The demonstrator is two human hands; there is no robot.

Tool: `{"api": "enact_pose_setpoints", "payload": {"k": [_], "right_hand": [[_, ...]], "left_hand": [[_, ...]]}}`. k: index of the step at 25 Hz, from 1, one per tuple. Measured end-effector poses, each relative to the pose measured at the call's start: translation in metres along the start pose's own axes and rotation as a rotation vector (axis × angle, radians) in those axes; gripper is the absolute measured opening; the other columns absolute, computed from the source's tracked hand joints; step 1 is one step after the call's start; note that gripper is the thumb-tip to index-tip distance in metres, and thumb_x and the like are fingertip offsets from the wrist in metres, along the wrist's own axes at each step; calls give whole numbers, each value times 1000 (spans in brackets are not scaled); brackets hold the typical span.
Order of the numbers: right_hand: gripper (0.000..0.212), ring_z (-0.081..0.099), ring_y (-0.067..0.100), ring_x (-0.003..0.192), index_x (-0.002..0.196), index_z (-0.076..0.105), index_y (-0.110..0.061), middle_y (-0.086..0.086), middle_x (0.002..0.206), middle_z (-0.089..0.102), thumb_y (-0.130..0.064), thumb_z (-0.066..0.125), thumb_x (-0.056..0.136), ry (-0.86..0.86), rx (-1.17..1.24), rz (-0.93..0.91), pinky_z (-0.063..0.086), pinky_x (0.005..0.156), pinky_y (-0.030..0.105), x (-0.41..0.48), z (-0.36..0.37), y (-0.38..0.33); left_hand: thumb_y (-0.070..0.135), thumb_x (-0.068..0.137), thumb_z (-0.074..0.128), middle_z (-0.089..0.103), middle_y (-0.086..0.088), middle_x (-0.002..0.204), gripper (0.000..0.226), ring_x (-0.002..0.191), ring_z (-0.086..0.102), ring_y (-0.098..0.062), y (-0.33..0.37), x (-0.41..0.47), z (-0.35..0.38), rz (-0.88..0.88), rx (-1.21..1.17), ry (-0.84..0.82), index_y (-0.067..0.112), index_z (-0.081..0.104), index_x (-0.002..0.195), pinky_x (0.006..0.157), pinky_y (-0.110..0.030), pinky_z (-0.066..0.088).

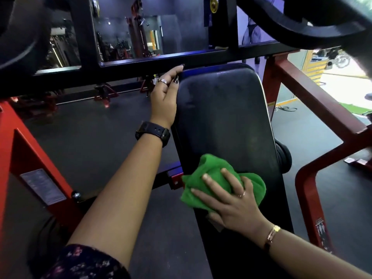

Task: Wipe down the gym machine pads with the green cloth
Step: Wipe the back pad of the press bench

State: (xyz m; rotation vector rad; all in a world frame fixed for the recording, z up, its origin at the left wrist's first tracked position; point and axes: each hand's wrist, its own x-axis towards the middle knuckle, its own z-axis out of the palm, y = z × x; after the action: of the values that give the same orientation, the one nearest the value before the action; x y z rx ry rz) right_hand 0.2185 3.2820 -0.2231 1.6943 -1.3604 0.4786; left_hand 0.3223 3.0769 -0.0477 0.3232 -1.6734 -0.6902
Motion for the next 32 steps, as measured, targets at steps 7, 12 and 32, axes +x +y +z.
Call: {"api": "enact_pose_setpoints", "payload": {"k": [7, 12, 32], "right_hand": [[60, 34, 39, 126, 138, 41, -40, -5, 151, 29, -46, 51, 79, 69, 27, 82, 39, 79, 48, 49, -4, -8], [62, 39, 35, 122, 138, 41, -42, -7, 150, 31, -52, 53, 78, 26, -53, -17, 41, 76, 47, 17, -7, 0], [51, 42, 32, 122, 132, 49, -35, -8, 148, 33, -48, 50, 83, -80, 33, -358, 50, 72, 48, -79, 3, -30]], "left_hand": [[23, 89, 42, 51, -9, 133, 37, 127, 45, -21, -1, -19, 5, 38, 63, 91, 19, 47, 125, 111, -43, 33], [27, 89, 43, 39, -15, 143, 51, 135, 34, -24, 4, -35, 10, 15, 163, 85, 6, 38, 136, 115, -37, 26], [15, 86, 54, 19, -9, 154, 49, 144, -10, -25, 12, -124, 21, 128, 597, -67, 15, 45, 134, 118, -32, 1]]}}
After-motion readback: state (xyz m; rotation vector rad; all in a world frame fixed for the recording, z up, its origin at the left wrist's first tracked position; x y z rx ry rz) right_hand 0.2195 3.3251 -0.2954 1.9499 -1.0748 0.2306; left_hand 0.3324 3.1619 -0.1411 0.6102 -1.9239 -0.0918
